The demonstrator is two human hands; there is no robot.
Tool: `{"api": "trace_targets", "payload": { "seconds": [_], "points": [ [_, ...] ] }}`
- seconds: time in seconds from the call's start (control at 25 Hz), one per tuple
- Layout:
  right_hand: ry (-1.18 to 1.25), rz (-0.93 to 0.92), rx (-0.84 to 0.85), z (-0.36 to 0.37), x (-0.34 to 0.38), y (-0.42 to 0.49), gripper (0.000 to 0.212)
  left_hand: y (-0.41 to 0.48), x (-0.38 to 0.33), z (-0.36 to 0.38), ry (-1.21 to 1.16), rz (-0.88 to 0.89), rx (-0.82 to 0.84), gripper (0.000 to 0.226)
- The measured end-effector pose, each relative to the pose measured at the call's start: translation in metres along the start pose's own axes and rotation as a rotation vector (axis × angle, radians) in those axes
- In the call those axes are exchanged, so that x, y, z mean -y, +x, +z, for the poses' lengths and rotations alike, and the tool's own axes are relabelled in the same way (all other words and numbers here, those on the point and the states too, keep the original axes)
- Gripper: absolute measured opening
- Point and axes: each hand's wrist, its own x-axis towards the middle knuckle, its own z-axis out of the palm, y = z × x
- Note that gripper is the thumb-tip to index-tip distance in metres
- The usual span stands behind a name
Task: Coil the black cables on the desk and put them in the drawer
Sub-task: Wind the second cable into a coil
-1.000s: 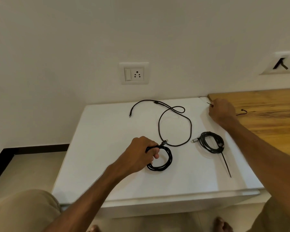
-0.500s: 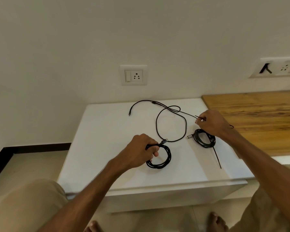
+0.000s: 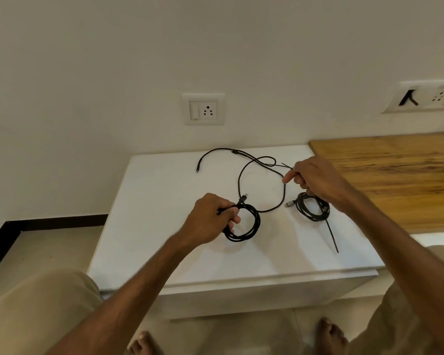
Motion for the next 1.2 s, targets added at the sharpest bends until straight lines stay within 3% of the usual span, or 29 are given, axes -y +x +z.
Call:
{"api": "trace_targets", "payload": {
  "seconds": [0.08,0.16,0.24,0.44,0.6,0.8,1.04,1.2],
  "points": [
    [0.273,0.103,0.232,0.014,0.022,-0.032,0.034,0.000,-0.001,-0.002,-0.017,-0.006,-0.044,0.021],
    [0.342,0.133,0.450,0.032,0.030,-0.059,0.029,0.000,-0.002,-0.004,-0.019,-0.002,-0.077,0.021],
    [0.350,0.138,0.556,0.050,0.028,-0.075,0.027,-0.001,-0.004,-0.005,-0.008,0.020,-0.095,0.022],
    [0.348,0.179,0.404,0.078,0.018,-0.078,0.027,-0.005,-0.004,-0.001,0.035,0.066,-0.108,0.026],
    [0.376,0.206,0.374,0.084,0.017,-0.076,0.024,-0.003,-0.001,0.001,0.032,0.067,-0.142,0.024],
    [0.344,0.119,0.304,0.087,0.018,-0.079,0.016,-0.003,0.001,0.003,0.058,0.052,-0.151,0.023],
    [0.294,0.125,0.109,0.086,0.017,-0.076,0.024,-0.007,-0.008,0.004,0.045,0.149,-0.188,0.023],
    [0.510,0.237,0.148,0.087,0.016,-0.071,0.022,-0.008,-0.008,0.009,0.074,0.219,-0.217,0.022]
  ]
}}
